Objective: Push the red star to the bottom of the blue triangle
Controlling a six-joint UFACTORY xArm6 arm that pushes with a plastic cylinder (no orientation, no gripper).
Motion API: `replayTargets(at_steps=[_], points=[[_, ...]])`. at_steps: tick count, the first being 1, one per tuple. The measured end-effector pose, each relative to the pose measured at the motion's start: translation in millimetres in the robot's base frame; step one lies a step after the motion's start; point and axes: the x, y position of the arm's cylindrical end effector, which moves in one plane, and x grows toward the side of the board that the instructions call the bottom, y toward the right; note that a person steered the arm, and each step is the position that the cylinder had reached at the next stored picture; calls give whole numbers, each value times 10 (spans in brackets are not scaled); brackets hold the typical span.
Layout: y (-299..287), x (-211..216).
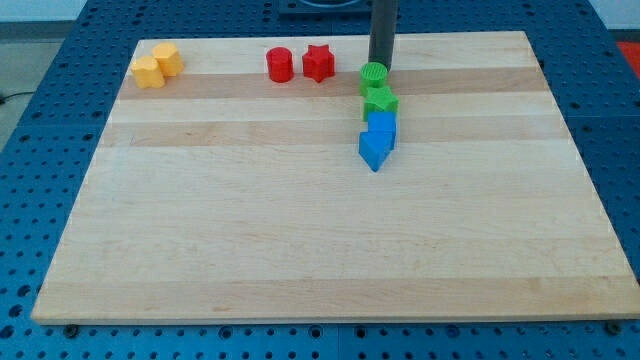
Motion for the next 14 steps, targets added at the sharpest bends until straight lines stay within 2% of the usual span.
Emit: replayTargets(at_steps=[1, 2, 3, 4, 5, 13, 14], points=[[0, -67], [-67, -414], [-842, -453], [-1183, -293], [-1269, -314], [-1184, -242], [-1072, -408]])
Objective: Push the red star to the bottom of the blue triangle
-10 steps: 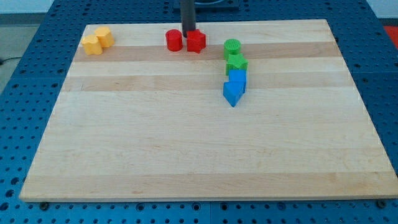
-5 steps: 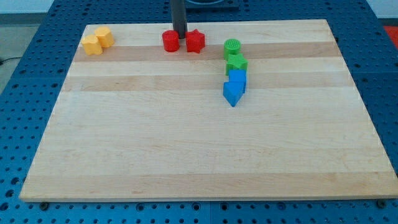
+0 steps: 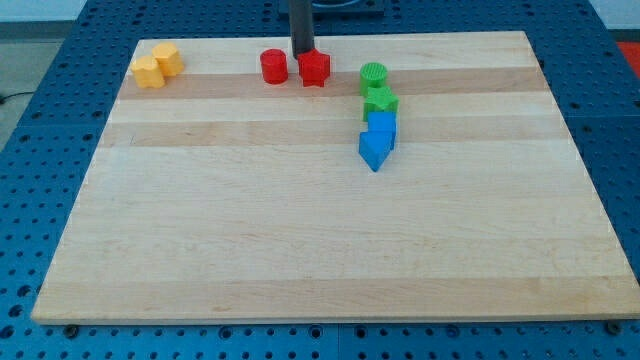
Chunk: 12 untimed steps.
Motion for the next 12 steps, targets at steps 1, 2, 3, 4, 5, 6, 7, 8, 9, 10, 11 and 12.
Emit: replayTargets(at_steps=[1, 2, 3, 4, 5, 6, 7, 8, 9, 10, 11, 12], points=[[241, 57], [204, 624], [85, 1126], [-45, 1005], [-47, 909], [-435, 1063], [-489, 1250], [-1148, 1243], [-1751, 1564], [-1494, 1799], [-1564, 1417], [-1561, 1265]])
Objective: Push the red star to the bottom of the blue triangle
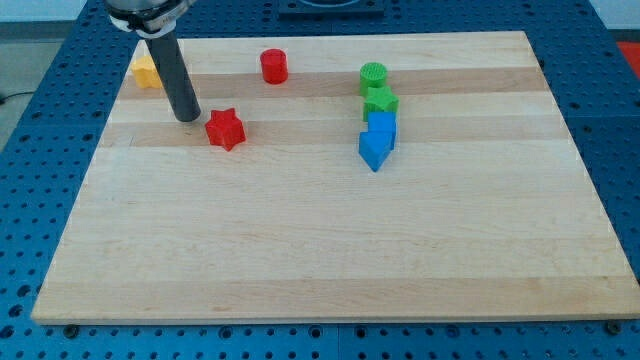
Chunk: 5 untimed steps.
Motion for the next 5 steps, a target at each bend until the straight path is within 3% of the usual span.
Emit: replayTargets(at_steps=[1, 2, 3, 5], points=[[159, 99], [979, 354], [1177, 381], [1276, 1287]])
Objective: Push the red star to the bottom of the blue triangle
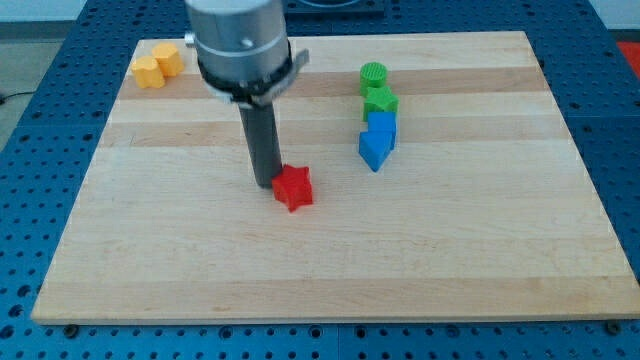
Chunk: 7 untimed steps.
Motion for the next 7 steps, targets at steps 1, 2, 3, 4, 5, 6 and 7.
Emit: replayTargets(at_steps=[1, 2, 3, 4, 5, 6, 7], points=[[160, 272], [148, 651], [265, 669], [61, 572], [89, 494], [492, 347], [630, 321]])
